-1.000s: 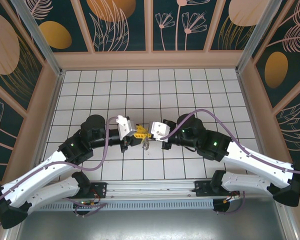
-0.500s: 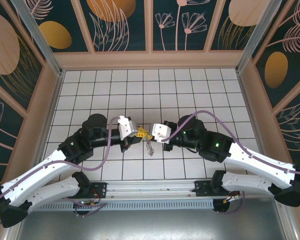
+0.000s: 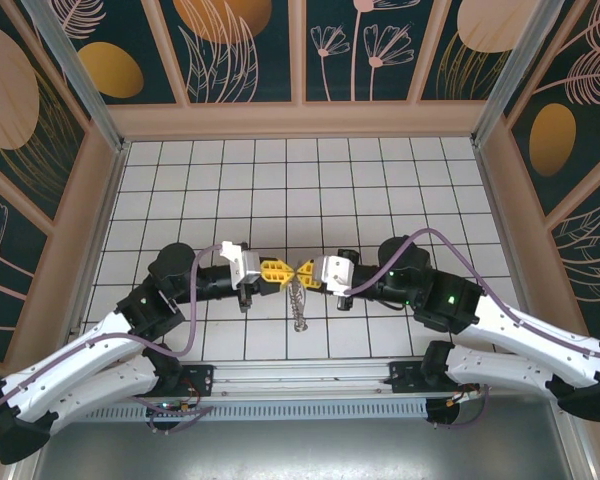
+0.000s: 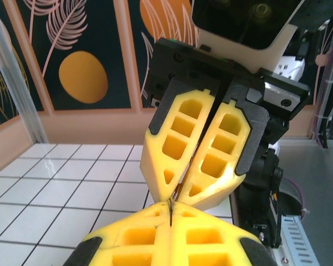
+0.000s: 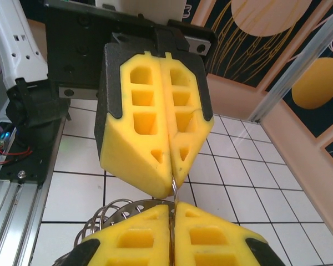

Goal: Put the keys on the keyring

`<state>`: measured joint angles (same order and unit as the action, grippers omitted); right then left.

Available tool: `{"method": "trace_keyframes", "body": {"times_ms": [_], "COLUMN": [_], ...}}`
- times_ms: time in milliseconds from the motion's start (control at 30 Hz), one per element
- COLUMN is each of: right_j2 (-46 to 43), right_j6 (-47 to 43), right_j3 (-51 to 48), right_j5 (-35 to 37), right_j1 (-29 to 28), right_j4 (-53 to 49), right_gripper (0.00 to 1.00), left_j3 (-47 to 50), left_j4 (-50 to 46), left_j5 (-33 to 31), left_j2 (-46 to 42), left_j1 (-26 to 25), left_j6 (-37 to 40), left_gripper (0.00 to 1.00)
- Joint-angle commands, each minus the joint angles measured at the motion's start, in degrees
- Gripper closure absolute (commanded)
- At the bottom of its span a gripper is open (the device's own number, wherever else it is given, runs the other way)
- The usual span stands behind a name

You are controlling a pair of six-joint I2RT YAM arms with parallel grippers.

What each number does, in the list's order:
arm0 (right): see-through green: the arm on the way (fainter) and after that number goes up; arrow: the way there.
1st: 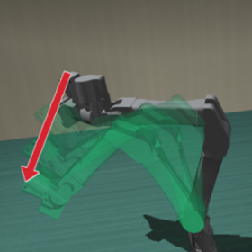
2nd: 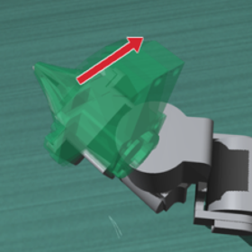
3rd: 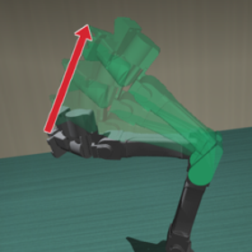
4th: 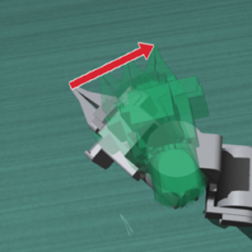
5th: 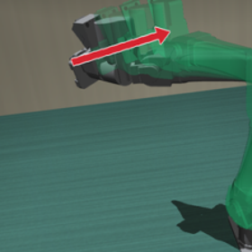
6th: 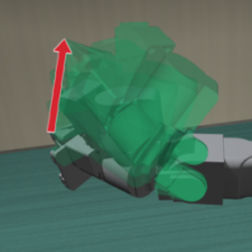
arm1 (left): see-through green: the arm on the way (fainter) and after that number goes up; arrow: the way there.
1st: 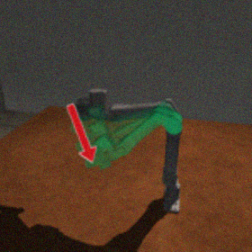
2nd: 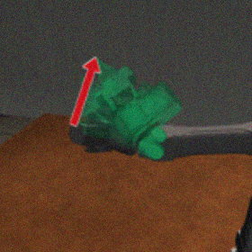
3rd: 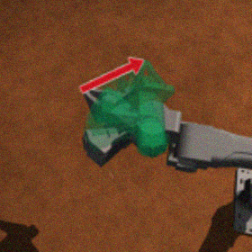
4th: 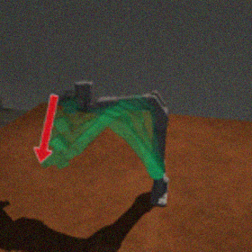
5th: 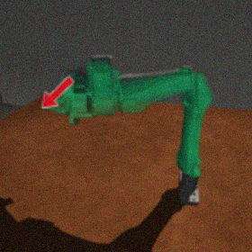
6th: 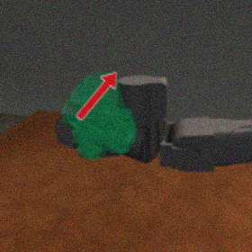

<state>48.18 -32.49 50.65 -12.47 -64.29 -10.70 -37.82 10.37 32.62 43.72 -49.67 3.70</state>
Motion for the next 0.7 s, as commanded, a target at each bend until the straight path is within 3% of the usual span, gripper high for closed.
{"method": "trace_keyframes", "body": {"times_ms": [0, 367, 667], "right_j2": [-1.1, -1.0, -0.8], "right_j6": [0.8, 2.0, 2.4], "right_j3": [-1.2, -1.9, -2.6], "right_j5": [-3.6, -2.1, -3.1], "right_j1": [-0.9, -0.9, -0.9], "right_j4": [2.2, 3.5, 6.5], "right_gripper": [0.92, 0.79, 0.94], "left_j3": [1.1, 2.4, 3.8], "left_j4": [9.6, 14.0, 16.8], "left_j5": [0.5, 2.8, 3.5], "left_j2": [-0.8, -1.4, -1.1], "left_j1": [0.6, 0.6, 0.5], "left_j6": [-3.2, -4.4, -5.4], "left_gripper": [1.00, 1.00, 1.00]}}
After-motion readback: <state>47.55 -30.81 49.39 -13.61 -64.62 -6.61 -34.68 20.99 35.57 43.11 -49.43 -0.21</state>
